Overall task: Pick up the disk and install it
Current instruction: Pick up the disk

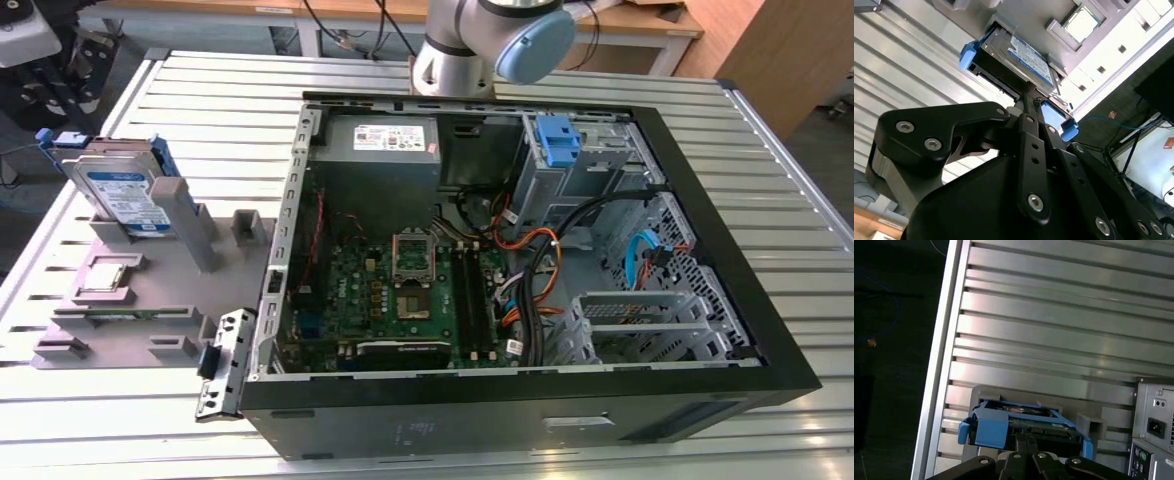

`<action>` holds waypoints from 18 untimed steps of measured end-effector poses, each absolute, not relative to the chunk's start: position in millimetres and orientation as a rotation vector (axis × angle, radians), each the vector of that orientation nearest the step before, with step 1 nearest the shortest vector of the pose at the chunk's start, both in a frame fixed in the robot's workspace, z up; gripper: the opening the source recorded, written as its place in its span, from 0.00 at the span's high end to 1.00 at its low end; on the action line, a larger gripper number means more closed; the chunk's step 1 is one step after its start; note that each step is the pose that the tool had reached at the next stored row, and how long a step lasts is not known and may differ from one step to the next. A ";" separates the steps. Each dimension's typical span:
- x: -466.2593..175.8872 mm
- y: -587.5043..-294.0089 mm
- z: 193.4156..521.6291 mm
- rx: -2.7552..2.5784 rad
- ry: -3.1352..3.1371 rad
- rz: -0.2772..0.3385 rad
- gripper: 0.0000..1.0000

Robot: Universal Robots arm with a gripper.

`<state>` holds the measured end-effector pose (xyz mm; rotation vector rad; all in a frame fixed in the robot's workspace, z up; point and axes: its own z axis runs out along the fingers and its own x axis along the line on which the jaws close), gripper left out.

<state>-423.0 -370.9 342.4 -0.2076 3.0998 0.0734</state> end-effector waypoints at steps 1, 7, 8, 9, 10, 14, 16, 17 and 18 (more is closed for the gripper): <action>-423.0 -370.9 342.4 -0.233 3.098 0.074 0.89; -422.9 -370.9 342.1 -0.394 3.084 0.076 0.89; -423.0 -370.9 342.0 -0.421 3.081 0.077 0.89; -422.9 -370.9 342.0 -0.447 3.078 0.077 0.89; -423.0 -370.9 341.9 -0.474 3.074 0.078 0.89; -423.0 -370.9 341.7 -0.582 3.057 0.079 0.89; -422.9 -370.9 341.7 -0.636 3.047 0.080 0.89; -422.9 -370.9 341.6 -0.663 3.041 0.080 0.89; -422.9 -370.9 341.6 -0.690 3.036 0.081 0.89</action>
